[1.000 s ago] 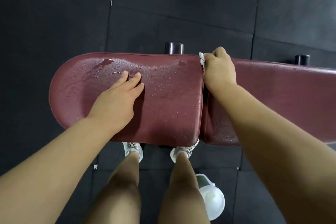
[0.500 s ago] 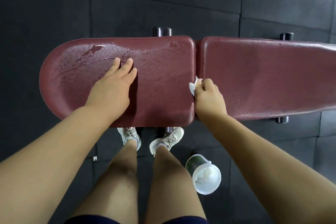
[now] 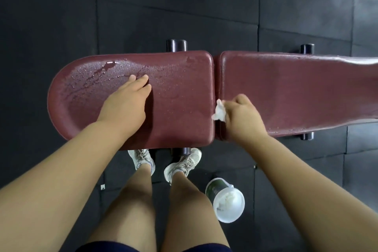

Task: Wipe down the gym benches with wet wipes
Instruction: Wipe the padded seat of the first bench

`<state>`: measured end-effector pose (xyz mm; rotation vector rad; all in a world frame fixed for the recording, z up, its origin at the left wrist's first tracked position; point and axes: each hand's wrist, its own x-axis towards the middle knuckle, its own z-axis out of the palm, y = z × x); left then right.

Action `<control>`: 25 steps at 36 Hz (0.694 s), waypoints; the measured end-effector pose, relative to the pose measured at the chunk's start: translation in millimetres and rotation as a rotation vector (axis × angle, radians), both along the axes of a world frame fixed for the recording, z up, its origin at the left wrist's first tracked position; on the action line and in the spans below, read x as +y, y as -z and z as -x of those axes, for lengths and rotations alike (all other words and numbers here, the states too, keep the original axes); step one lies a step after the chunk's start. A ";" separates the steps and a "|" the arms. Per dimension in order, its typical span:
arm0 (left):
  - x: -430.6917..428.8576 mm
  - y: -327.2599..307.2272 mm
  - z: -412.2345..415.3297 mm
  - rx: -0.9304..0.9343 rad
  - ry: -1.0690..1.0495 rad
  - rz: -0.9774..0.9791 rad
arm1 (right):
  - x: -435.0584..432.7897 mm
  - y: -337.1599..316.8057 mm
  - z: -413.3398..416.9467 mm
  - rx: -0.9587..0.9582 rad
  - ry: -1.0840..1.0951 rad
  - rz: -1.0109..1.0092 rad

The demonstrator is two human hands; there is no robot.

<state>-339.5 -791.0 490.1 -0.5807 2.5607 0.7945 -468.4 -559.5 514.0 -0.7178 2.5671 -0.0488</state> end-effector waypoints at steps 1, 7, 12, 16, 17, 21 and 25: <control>-2.2 0.3 -0.4 0.021 -0.011 -0.006 | -9.6 -1.5 11.6 0.054 0.041 0.079; -14.0 14.7 -11.9 0.158 0.012 0.031 | -74.4 16.3 56.1 0.108 0.210 0.196; -19.8 28.7 -20.8 0.242 0.028 0.058 | -116.6 43.6 40.1 0.120 0.304 0.161; -23.9 27.9 -28.9 0.242 0.018 0.075 | -134.7 52.2 -7.6 0.056 -0.119 0.242; -24.5 28.1 -31.8 0.242 0.019 0.078 | -133.1 56.0 -15.2 0.041 -0.229 0.263; -22.0 30.5 -39.5 0.214 0.008 0.059 | -109.8 63.5 11.5 0.070 -0.332 0.223; -19.3 31.8 -40.2 0.193 0.009 0.057 | -96.0 61.6 40.8 0.331 0.065 0.281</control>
